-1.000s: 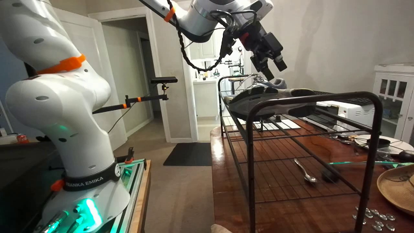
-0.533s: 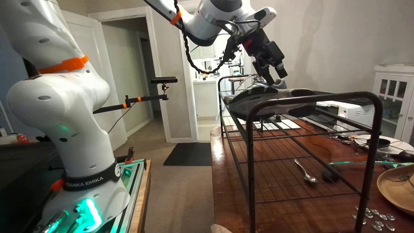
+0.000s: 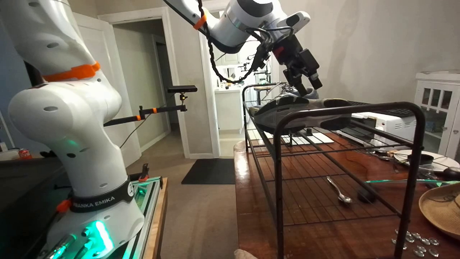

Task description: Place the right sneaker upright.

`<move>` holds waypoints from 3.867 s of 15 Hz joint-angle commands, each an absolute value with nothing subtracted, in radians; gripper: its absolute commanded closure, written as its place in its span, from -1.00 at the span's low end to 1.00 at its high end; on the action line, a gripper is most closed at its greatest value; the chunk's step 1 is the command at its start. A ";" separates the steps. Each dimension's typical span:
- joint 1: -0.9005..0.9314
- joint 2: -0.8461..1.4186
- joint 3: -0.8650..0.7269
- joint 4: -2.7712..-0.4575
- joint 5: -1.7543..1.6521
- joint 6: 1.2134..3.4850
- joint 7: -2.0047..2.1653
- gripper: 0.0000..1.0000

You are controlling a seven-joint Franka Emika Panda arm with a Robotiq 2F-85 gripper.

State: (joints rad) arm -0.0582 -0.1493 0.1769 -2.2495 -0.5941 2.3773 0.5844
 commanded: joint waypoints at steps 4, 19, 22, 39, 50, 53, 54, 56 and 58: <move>-0.032 -0.106 0.158 -2.244 -0.632 2.422 0.630 -1.00; -0.016 -0.091 0.131 -2.255 -0.802 2.416 0.678 -0.33; -0.016 -0.101 0.120 -2.258 -0.804 2.406 0.668 -0.53; -0.008 -0.107 0.103 -2.264 -0.764 2.289 0.641 0.33; -0.018 -0.137 0.088 -2.223 -0.768 2.158 0.717 0.48; -0.025 -0.112 0.074 -2.172 -0.760 2.122 0.762 0.19; -0.025 -0.095 0.069 -2.151 -0.746 2.112 0.774 0.02; -0.021 -0.070 0.060 -2.116 -0.702 2.075 0.767 -0.29; -0.018 -0.047 0.056 -2.090 -0.664 2.028 0.766 -0.56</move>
